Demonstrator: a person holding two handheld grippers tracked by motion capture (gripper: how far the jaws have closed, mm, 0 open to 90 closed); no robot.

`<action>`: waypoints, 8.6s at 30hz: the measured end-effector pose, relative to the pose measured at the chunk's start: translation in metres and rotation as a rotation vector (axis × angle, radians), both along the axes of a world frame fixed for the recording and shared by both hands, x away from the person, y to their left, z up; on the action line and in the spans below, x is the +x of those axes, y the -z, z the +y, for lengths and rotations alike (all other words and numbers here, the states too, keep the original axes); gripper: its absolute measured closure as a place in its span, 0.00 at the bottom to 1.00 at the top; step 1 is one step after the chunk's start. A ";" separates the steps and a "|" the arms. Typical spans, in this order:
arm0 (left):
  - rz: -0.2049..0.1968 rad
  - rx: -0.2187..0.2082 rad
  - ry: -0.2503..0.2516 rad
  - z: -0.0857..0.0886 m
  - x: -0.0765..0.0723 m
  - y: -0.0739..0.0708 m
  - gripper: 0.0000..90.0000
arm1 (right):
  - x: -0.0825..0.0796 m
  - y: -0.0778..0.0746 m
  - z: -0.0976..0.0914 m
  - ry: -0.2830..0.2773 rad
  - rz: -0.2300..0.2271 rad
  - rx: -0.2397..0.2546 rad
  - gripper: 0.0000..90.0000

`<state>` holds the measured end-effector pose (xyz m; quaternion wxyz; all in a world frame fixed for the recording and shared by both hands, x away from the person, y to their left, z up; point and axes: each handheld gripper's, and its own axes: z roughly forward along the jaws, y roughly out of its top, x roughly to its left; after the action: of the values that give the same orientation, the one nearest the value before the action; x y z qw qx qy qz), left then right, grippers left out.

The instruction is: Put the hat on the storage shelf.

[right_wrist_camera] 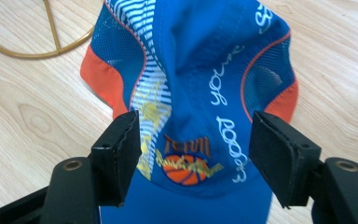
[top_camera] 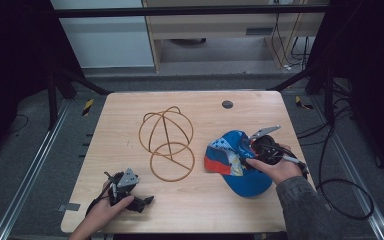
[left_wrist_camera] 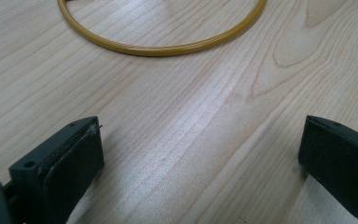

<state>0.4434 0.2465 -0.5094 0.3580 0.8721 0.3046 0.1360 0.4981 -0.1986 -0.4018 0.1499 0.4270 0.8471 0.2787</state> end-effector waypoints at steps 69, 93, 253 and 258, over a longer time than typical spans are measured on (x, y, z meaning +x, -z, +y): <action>0.000 0.000 0.000 0.000 0.000 0.000 0.00 | 0.002 -0.079 -0.003 -0.115 -0.059 0.098 1.00; -0.003 -0.004 -0.002 0.000 0.000 0.000 0.00 | -0.005 -0.133 -0.006 -0.122 -0.157 0.136 1.00; -0.001 -0.003 -0.006 -0.001 -0.001 0.000 0.00 | 0.059 -0.157 0.233 -0.488 -0.159 0.071 0.87; -0.002 -0.003 -0.007 -0.001 -0.001 0.000 0.00 | 0.059 -0.157 0.232 -0.472 -0.168 0.063 0.75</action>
<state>0.4428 0.2457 -0.5094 0.3591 0.8703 0.3078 0.1376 0.5574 0.0335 -0.2449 0.1372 0.1971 0.8987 0.3670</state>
